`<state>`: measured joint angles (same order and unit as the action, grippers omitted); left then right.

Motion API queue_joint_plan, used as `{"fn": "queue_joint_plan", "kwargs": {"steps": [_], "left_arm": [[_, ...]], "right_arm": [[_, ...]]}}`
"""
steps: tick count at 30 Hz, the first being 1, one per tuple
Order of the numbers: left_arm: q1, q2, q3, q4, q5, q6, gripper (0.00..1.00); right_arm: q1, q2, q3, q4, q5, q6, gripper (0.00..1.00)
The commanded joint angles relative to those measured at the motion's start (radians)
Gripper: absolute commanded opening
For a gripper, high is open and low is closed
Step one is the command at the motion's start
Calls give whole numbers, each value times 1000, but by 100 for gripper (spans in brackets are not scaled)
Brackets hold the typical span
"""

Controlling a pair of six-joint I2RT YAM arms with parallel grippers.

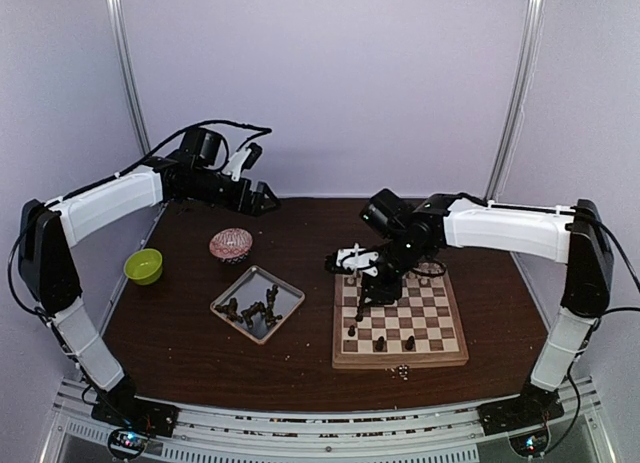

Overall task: Set up the chess pieces on the board
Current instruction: Pick up the king from the chessboard.

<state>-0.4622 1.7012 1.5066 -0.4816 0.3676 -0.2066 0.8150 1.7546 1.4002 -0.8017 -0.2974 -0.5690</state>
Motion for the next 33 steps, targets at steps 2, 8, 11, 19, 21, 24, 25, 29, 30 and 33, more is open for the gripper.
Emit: {"fn": "queue_joint_plan", "kwargs": {"steps": [2,8,11,19,21,24,25,29,30,33], "left_arm": [[97,6,-29,238,297,-208,98],[107,-53,-159,512,365,-350,98],[107,-61,-158,530,396,-356,98],[103,-6,-122,584,548,-452,98],[98,-7,-129,606,555,-466,98],[93,-8,-119,572,552,-447,98],[91,-4,-113,555,549,-441,98],[87,2,-87,494,534,-409,98],[86,-2,-76,464,516,-387,98],[85,-21,-19,270,397,-254,98]], "right_arm": [[16,85,75,-44,44,9,50],[16,125,69,-41,46,8,50],[17,142,72,-36,33,24,47],[16,176,88,-35,2,45,22],[17,174,88,-33,-4,47,12],[16,163,86,-30,1,50,3],[15,156,85,-31,6,52,2],[-3,106,60,-39,31,49,0],[-13,86,50,-42,33,49,0],[-52,25,4,-54,37,50,0]]}}
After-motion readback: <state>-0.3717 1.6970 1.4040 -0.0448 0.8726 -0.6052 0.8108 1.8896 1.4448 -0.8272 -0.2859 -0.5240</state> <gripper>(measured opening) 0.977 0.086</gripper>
